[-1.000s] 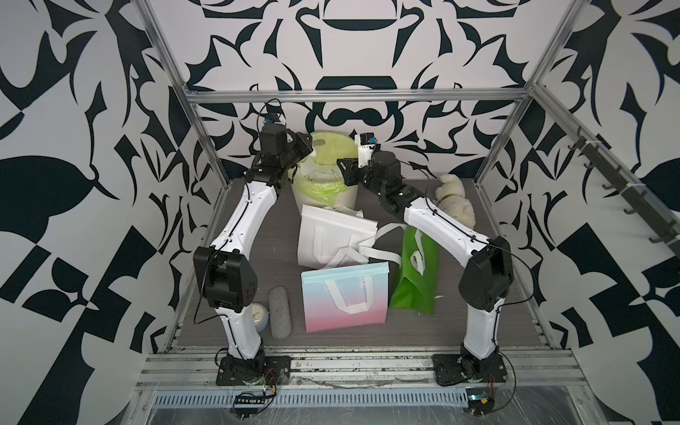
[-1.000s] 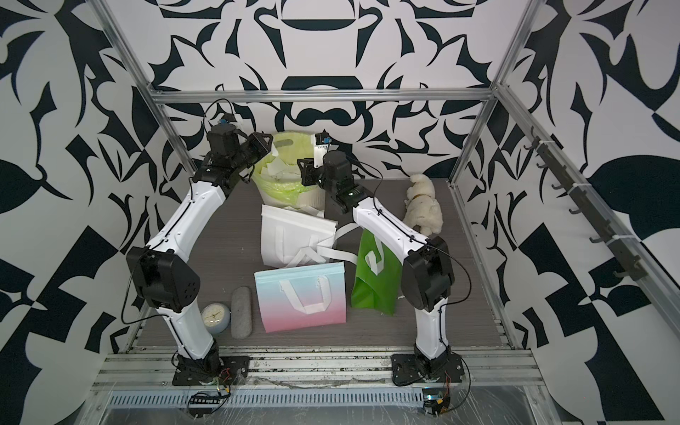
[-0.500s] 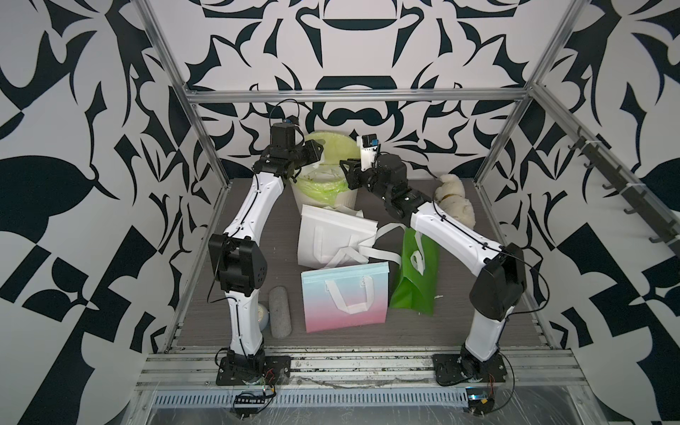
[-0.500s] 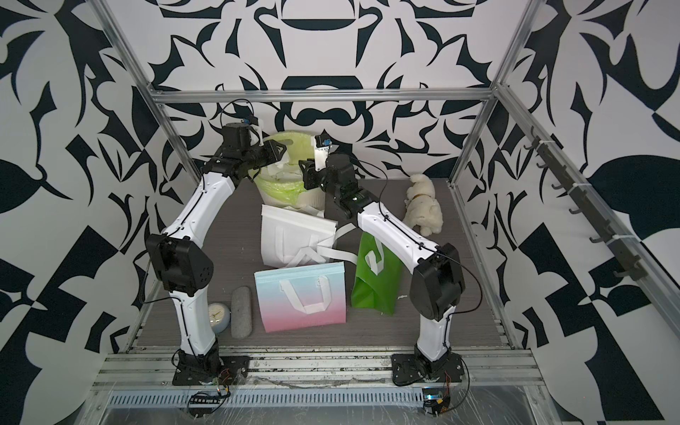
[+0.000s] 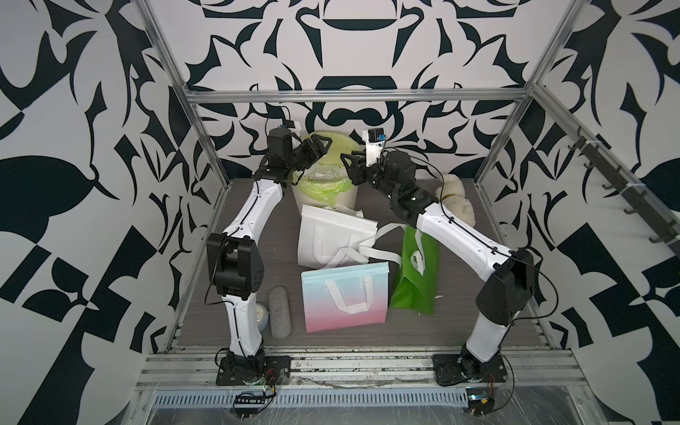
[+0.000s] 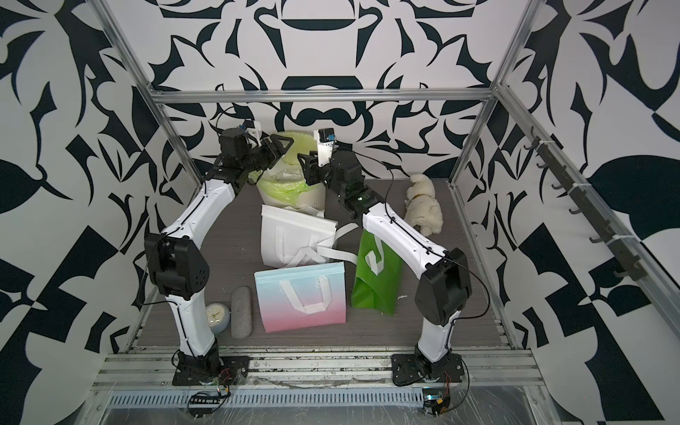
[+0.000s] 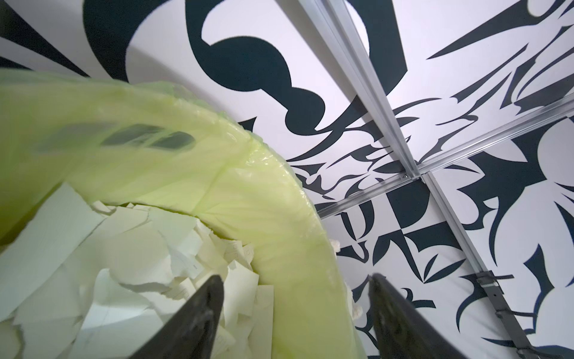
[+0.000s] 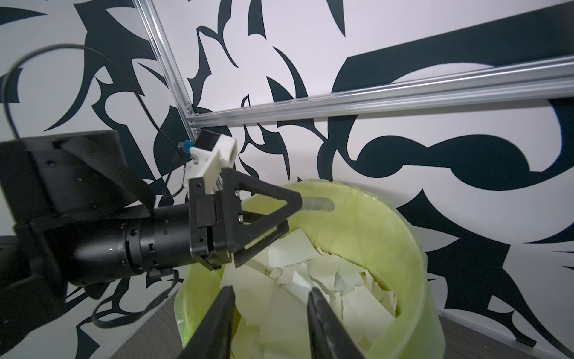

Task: Shred takeout receipts and throw away
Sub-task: Place the takeout receipt in the trash bin.

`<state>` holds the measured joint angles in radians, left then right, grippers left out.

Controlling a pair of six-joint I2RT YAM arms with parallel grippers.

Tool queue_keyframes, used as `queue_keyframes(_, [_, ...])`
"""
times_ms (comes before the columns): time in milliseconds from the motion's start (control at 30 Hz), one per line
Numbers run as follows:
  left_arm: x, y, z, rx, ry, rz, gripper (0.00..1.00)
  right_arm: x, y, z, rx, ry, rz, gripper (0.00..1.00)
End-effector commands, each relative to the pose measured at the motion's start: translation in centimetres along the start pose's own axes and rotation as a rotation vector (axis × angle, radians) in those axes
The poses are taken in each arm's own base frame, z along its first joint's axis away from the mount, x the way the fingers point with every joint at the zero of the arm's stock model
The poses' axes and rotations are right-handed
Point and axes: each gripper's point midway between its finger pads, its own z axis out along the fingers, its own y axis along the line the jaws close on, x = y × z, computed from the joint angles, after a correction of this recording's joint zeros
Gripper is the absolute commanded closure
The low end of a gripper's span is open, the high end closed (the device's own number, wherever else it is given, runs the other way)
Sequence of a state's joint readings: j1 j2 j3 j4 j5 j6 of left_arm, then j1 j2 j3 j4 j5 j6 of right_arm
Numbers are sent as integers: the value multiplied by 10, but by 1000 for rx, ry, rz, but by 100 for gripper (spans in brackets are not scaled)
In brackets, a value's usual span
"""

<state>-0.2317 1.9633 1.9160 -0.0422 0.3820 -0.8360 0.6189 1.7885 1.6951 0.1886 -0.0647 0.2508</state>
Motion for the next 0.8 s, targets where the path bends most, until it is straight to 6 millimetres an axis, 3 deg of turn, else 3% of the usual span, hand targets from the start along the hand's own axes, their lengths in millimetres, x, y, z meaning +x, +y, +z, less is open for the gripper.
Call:
queue_keyframes(0, [-28,-38,-28,71,-110,-22,33,-26,15,0,-56,-70,31,59])
queue_keyframes(33, [-28,-42,-31,107,-115,-46,43,-25,16,3,-65,-65,32,60])
queue_keyframes(133, [-26,-49,-33,174,-105,-114,47,-22,26,8,-130,-62,45,60])
queue_keyframes(400, [-19,-60,-33,281,-35,-252,33,-32,36,-2,-189,-129,47,60])
queue_keyframes(567, [-17,-61,-32,302,-15,-300,33,-47,48,-16,-254,-200,38,59])
queue_keyframes(767, [-14,-54,-29,279,-11,-322,34,-55,63,-12,-298,-217,68,59])
